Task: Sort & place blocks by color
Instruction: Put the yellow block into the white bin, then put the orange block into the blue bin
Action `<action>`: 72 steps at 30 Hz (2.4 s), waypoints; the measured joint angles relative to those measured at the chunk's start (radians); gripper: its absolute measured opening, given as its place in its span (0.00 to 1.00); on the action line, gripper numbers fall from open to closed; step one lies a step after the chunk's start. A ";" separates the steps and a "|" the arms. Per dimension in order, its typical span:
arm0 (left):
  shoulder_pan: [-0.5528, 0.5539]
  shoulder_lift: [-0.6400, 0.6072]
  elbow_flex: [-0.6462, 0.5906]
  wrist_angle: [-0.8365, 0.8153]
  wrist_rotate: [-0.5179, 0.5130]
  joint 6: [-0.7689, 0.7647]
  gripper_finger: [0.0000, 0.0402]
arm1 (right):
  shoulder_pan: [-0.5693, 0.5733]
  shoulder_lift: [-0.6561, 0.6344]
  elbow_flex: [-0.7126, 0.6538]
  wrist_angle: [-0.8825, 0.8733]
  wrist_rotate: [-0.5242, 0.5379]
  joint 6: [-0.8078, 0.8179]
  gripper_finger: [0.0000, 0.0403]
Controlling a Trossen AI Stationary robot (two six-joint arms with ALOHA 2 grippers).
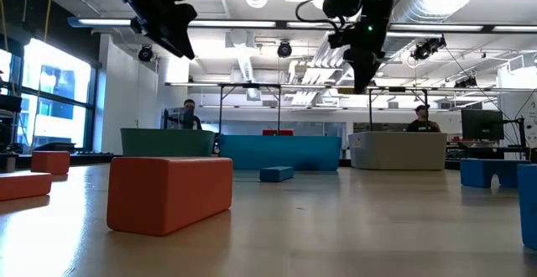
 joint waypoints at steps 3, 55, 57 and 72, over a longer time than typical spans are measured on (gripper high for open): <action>0.017 0.000 0.000 0.000 0.001 0.039 0.57 | -0.045 0.000 0.000 -0.008 -0.003 0.043 0.23; 0.176 0.000 0.000 0.040 0.329 -0.223 0.57 | -0.389 0.203 0.000 -0.152 -0.290 0.266 0.58; 0.175 0.000 0.000 0.039 0.359 -0.223 0.57 | -0.366 0.178 0.000 -0.152 -0.278 0.287 0.58; -0.018 0.000 0.000 -0.114 0.394 -0.410 0.57 | -0.176 0.064 0.000 -0.139 -0.234 0.421 0.59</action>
